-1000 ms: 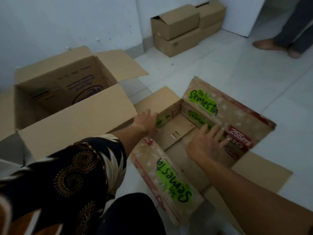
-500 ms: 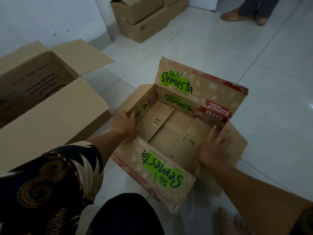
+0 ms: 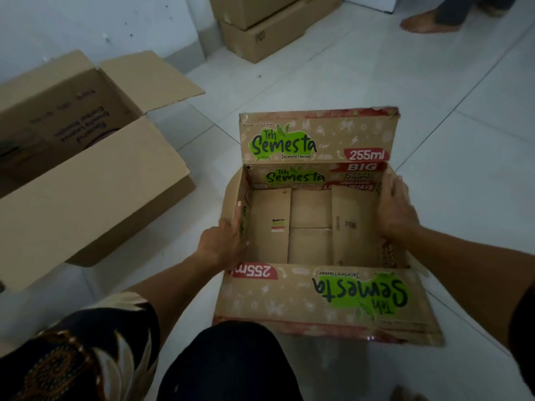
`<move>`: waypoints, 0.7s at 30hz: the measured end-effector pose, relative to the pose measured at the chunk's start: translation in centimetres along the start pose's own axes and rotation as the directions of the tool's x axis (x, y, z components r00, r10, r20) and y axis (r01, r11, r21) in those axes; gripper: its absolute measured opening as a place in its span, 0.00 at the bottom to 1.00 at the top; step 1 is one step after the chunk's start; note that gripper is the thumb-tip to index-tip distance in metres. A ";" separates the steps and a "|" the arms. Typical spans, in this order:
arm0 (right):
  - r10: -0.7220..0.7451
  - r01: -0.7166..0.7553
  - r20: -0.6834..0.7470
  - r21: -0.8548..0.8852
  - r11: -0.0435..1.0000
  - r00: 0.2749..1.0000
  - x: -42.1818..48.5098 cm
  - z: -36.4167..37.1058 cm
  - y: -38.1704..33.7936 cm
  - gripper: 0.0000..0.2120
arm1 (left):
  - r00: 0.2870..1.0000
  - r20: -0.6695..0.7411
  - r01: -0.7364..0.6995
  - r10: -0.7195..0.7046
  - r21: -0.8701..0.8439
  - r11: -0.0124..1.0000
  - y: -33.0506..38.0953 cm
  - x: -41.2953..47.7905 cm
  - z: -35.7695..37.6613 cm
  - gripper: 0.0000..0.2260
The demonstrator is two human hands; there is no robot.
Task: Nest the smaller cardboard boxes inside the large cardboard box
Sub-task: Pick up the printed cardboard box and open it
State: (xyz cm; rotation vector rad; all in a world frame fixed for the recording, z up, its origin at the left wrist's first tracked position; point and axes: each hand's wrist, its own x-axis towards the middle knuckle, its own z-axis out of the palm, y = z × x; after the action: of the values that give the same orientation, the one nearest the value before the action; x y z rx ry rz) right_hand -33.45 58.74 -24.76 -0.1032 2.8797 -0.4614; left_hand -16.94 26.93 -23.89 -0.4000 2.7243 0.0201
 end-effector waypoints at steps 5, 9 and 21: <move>-0.071 0.074 0.063 -0.059 0.996 0.996 2.4 -0.6 -0.3 0.49 | 0.999 0.042 0.024 -0.024 0.010 1.000 0.5 -1.7 0.5 0.42; -0.131 0.137 0.083 -0.064 0.989 0.988 4.8 -1.1 -1.7 0.42 | 0.993 0.115 0.039 -0.037 -0.013 0.999 0.8 -2.0 -0.1 0.44; -0.287 0.310 0.135 -0.197 0.930 0.948 9.2 -0.7 -4.9 0.33 | 0.945 0.326 0.032 0.015 -0.138 0.990 1.5 -4.6 -0.7 0.41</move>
State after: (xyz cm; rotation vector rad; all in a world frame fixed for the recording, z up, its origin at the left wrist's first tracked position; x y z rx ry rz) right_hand -42.40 53.31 -24.49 -0.5918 2.8083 -0.1820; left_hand -13.53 29.63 -21.53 -0.4086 2.3992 0.2561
